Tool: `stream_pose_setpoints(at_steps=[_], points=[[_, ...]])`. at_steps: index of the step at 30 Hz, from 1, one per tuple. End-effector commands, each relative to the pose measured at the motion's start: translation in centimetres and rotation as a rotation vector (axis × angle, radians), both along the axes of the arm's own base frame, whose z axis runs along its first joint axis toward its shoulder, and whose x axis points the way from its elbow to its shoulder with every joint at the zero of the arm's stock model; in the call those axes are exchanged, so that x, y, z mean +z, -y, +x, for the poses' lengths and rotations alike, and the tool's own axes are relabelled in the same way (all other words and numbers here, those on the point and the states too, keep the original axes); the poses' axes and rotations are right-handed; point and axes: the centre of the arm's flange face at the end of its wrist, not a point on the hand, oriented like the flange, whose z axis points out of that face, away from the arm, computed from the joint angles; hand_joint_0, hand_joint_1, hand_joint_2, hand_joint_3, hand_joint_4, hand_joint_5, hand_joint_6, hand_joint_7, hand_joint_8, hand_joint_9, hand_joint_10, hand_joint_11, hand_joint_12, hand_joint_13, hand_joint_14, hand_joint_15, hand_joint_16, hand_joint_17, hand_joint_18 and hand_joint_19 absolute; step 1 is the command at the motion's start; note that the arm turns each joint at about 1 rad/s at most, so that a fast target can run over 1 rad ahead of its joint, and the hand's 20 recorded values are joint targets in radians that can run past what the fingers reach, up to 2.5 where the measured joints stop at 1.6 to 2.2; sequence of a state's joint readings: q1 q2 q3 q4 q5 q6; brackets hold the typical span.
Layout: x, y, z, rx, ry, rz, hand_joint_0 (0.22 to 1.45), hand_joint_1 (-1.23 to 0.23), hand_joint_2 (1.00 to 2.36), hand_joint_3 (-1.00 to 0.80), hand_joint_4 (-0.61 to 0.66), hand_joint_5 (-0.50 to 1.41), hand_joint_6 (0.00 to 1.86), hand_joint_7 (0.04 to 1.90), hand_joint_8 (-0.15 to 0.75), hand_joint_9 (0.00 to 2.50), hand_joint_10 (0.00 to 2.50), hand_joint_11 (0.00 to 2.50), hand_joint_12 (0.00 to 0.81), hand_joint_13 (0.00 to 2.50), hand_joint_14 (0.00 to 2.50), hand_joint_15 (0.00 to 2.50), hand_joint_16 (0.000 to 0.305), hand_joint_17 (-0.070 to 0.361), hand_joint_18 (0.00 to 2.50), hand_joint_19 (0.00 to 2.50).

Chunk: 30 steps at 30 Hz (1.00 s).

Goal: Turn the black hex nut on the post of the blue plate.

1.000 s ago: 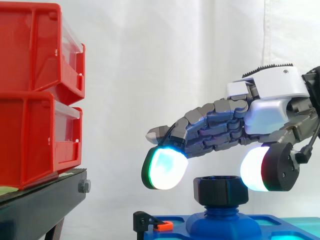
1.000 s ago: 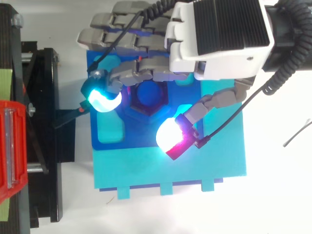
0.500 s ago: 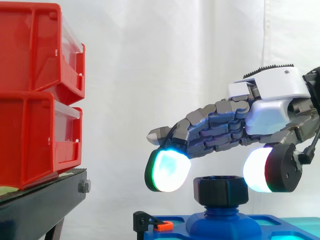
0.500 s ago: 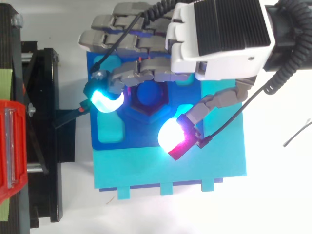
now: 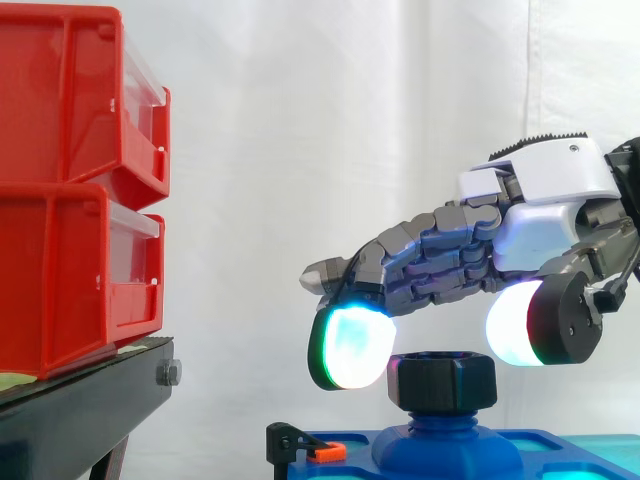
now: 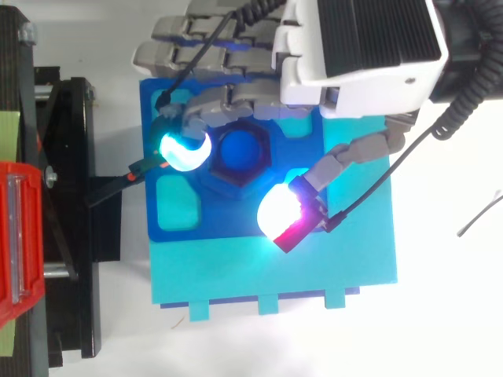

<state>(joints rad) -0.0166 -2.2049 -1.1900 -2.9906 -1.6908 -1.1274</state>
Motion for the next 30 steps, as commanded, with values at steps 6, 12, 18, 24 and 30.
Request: stream_pose_setpoints(at_steps=[6,12,18,24,30], points=[[-0.1,0.7,-0.2,0.006,-0.001,-0.009,0.43,-0.61,1.0,-0.5,0.2,-0.25,0.5,0.86,0.163,0.0,0.0,0.0,0.306,0.0,0.0,0.0,0.044,0.099,0.0,0.0],[0.1,1.1,-0.3,0.013,0.006,-0.012,0.43,-0.6,1.0,-0.5,0.22,-0.24,0.5,0.86,0.168,0.0,0.0,0.0,0.306,0.0,0.0,0.0,0.044,0.1,0.0,0.0],[0.2,1.9,-0.5,0.021,0.006,-0.012,0.43,-0.59,1.0,-0.5,0.22,-0.24,0.5,0.86,0.17,0.0,0.0,0.0,0.306,0.0,0.0,0.0,0.044,0.1,0.0,0.0],[0.4,2.4,-0.6,0.028,0.009,-0.01,0.43,-0.58,1.0,-0.5,0.22,-0.24,0.5,0.87,0.17,0.0,0.0,0.0,0.306,0.0,0.0,0.0,0.044,0.1,0.0,0.0],[0.9,2.7,-0.6,0.033,0.011,-0.011,0.43,-0.58,1.0,-0.5,0.22,-0.24,0.5,0.87,0.171,0.0,0.0,0.0,0.307,0.0,0.0,0.0,0.044,0.1,0.0,0.0]])
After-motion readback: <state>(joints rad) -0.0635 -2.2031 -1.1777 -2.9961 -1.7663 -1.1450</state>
